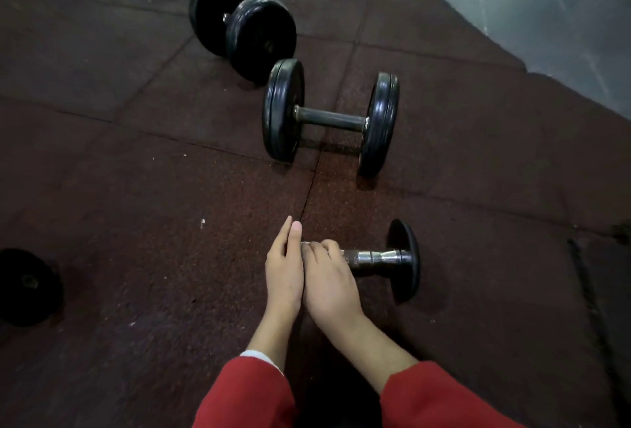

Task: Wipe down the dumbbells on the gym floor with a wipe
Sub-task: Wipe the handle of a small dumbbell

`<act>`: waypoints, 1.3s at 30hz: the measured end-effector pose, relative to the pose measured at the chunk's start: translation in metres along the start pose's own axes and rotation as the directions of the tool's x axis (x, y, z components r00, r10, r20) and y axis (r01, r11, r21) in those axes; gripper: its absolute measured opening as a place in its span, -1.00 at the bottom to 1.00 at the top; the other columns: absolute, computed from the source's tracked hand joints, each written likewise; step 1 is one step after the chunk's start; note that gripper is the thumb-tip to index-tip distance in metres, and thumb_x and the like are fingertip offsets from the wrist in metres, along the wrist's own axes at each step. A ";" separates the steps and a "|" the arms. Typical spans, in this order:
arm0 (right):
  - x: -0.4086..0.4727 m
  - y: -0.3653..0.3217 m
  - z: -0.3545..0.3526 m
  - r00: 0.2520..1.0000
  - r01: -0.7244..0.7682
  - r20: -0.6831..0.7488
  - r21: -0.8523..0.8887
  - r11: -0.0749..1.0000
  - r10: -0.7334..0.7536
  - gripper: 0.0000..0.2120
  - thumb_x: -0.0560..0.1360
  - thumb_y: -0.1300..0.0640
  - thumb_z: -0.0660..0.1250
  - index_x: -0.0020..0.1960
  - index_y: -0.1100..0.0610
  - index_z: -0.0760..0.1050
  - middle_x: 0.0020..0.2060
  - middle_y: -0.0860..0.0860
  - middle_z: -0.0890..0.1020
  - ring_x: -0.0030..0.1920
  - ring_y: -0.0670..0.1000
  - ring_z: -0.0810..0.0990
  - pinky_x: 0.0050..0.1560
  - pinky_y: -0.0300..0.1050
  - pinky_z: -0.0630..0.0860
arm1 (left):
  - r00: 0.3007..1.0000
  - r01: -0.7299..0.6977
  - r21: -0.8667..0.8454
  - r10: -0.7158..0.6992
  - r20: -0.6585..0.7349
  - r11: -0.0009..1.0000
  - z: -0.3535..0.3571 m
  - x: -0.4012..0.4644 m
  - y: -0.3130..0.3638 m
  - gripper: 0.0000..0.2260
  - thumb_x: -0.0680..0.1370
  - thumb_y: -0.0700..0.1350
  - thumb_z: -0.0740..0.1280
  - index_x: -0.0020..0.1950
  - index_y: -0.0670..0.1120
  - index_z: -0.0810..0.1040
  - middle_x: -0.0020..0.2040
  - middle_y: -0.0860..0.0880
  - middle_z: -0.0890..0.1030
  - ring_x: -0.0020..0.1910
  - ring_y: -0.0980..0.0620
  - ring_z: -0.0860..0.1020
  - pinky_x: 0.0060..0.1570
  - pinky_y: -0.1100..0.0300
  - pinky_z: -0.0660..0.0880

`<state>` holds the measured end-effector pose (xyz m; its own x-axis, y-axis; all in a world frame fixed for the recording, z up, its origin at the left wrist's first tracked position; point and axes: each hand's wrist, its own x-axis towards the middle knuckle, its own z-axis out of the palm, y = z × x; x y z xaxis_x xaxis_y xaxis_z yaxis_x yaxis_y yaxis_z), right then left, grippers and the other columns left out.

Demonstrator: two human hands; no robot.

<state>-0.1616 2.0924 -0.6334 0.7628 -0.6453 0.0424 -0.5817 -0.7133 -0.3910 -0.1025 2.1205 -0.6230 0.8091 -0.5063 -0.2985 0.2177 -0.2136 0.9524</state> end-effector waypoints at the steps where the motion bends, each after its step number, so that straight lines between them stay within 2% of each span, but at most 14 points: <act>1: 0.005 -0.002 -0.004 1.000 0.007 0.021 -0.034 0.999 -0.006 -0.74 0.36 0.14 0.11 -0.18 0.07 0.59 -0.32 -0.06 0.61 -0.23 0.00 0.59 -0.17 -0.13 0.58 | 1.000 -0.008 0.011 0.008 0.011 1.000 0.000 0.003 -0.001 -0.63 0.59 -0.06 0.20 0.38 -0.13 0.40 0.38 -0.03 0.43 0.29 0.21 0.35 0.30 0.33 0.20; 3: 0.010 -0.003 -0.010 1.000 0.022 -0.010 -0.102 0.995 -0.024 -0.81 0.29 0.17 0.21 -0.25 0.09 0.60 -0.41 -0.04 0.59 -0.30 0.01 0.59 -0.24 -0.11 0.60 | 0.999 -0.021 0.026 0.020 0.040 0.999 -0.001 0.009 -0.001 -0.61 0.57 -0.08 0.24 0.39 -0.13 0.39 0.38 -0.04 0.42 0.31 0.18 0.35 0.30 0.33 0.20; 6: 0.001 0.005 -0.009 0.998 0.061 -0.028 -0.093 0.994 -0.064 -0.83 0.29 0.26 0.32 -0.16 0.12 0.61 -0.31 -0.02 0.63 -0.25 0.04 0.60 -0.19 -0.10 0.63 | 0.998 -0.044 0.035 0.042 0.049 0.998 -0.001 0.009 -0.001 -0.61 0.57 -0.09 0.24 0.39 -0.13 0.38 0.38 -0.04 0.42 0.31 0.19 0.34 0.27 0.37 0.19; 10: -0.019 0.018 -0.012 0.994 0.100 -0.039 -0.112 0.989 -0.105 -0.64 0.37 0.18 0.10 -0.03 0.15 0.64 -0.20 -0.04 0.66 -0.16 0.02 0.64 -0.11 -0.17 0.62 | 0.995 -0.092 0.042 0.090 0.036 0.995 -0.002 0.004 -0.007 -0.64 0.59 -0.08 0.20 0.38 -0.12 0.39 0.38 0.00 0.42 0.30 0.23 0.32 0.30 0.35 0.18; 14: -0.008 0.022 -0.015 0.995 0.073 -0.057 -0.094 0.993 -0.078 -0.65 0.38 0.21 0.09 -0.06 0.17 0.64 -0.22 -0.01 0.66 -0.20 0.06 0.60 -0.15 -0.14 0.61 | 0.996 -0.089 0.008 0.089 0.013 0.996 0.000 0.007 -0.012 -0.65 0.62 -0.08 0.14 0.37 -0.16 0.39 0.38 -0.04 0.42 0.34 0.19 0.34 0.34 0.32 0.18; 16: 0.006 0.017 -0.021 0.999 0.042 0.027 -0.067 0.997 -0.040 -0.70 0.43 0.26 0.11 -0.06 0.17 0.62 -0.19 0.03 0.65 -0.11 0.11 0.55 -0.01 -0.07 0.55 | 0.998 -0.070 -0.020 0.070 0.003 0.997 0.001 0.008 -0.011 -0.64 0.63 -0.07 0.09 0.37 -0.18 0.39 0.37 -0.05 0.43 0.36 0.14 0.35 0.39 0.27 0.20; 19: 0.026 0.016 -0.033 0.980 0.040 0.194 -0.029 0.999 -0.034 -0.68 0.54 0.27 0.08 0.14 0.17 0.56 0.06 0.10 0.61 0.09 0.13 0.46 0.18 -0.14 0.28 | 0.998 -0.054 -0.024 0.054 -0.009 0.998 0.001 0.008 -0.011 -0.63 0.64 -0.03 0.04 0.37 -0.15 0.40 0.37 -0.06 0.43 0.37 0.09 0.37 0.44 0.14 0.20; 23: 0.025 0.021 -0.043 0.963 0.044 0.264 0.047 0.998 -0.055 -0.63 0.55 0.30 0.08 0.23 0.14 0.54 0.12 0.09 0.59 0.12 0.13 0.43 0.18 -0.16 0.28 | 0.998 -0.065 0.001 0.065 -0.008 0.998 0.001 0.005 -0.012 -0.61 0.64 -0.01 0.00 0.37 -0.13 0.40 0.37 -0.03 0.43 0.38 0.11 0.35 0.45 0.15 0.19; 28: 0.033 0.013 -0.048 0.936 0.039 0.348 0.042 0.998 -0.051 -0.71 0.53 0.30 0.09 0.08 0.25 0.56 0.06 0.17 0.61 0.09 0.18 0.47 0.07 -0.16 0.26 | 0.997 -0.069 0.003 0.069 -0.015 0.998 0.000 0.005 -0.015 -0.62 0.64 -0.01 0.01 0.37 -0.11 0.41 0.36 -0.01 0.44 0.38 0.11 0.36 0.43 0.19 0.20; 30: 0.037 0.012 -0.047 0.930 0.055 0.361 0.034 0.998 -0.063 -0.71 0.52 0.30 0.10 0.09 0.25 0.56 0.06 0.17 0.61 0.11 0.20 0.47 0.08 -0.15 0.27 | 0.997 -0.070 -0.006 0.070 -0.016 0.998 0.000 0.006 -0.015 -0.62 0.64 -0.02 0.02 0.36 -0.13 0.41 0.36 -0.02 0.44 0.37 0.11 0.36 0.43 0.18 0.20; 33: 0.021 0.014 -0.038 0.961 0.115 0.253 0.007 0.993 -0.113 -0.66 0.50 0.33 0.08 0.14 0.21 0.55 0.03 0.11 0.58 0.10 0.16 0.44 0.17 -0.05 0.38 | 0.997 -0.072 -0.032 0.071 -0.018 0.997 0.001 0.006 -0.013 -0.63 0.64 -0.04 0.04 0.36 -0.16 0.41 0.36 -0.06 0.44 0.36 0.11 0.37 0.41 0.23 0.21; 35: -0.001 0.012 -0.027 0.982 0.147 0.120 0.014 0.989 -0.147 -0.66 0.45 0.31 0.07 0.06 0.23 0.58 -0.08 0.10 0.61 -0.03 0.16 0.51 0.05 0.03 0.53 | 0.997 -0.072 -0.042 0.071 -0.023 0.997 0.001 0.005 -0.012 -0.63 0.64 -0.05 0.05 0.35 -0.18 0.42 0.35 -0.05 0.45 0.34 0.15 0.37 0.34 0.34 0.21; 37: -0.020 0.019 -0.018 0.986 0.164 0.021 0.027 0.986 -0.165 -0.64 0.43 0.22 0.08 0.02 0.24 0.61 -0.17 0.08 0.62 -0.15 0.14 0.59 -0.12 -0.01 0.61 | 0.998 -0.066 -0.046 0.065 -0.021 0.997 0.001 0.006 -0.011 -0.64 0.64 -0.04 0.05 0.35 -0.17 0.42 0.35 -0.03 0.45 0.33 0.17 0.37 0.33 0.35 0.21; 39: -0.032 0.031 -0.013 0.976 0.219 0.010 -0.040 0.975 -0.218 -0.65 0.44 0.20 0.13 0.10 0.26 0.60 -0.11 0.11 0.64 -0.13 0.14 0.62 -0.14 -0.02 0.61 | 0.997 -0.073 -0.043 0.072 -0.017 0.996 0.001 0.005 -0.011 -0.63 0.64 -0.04 0.06 0.36 -0.15 0.41 0.36 -0.03 0.45 0.35 0.15 0.37 0.38 0.29 0.21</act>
<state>-0.2081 2.0871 -0.6350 0.8741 -0.4713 0.1178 -0.4119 -0.8475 -0.3348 -0.1016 2.1193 -0.6352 0.8318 -0.5060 -0.2281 0.1818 -0.1399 0.9733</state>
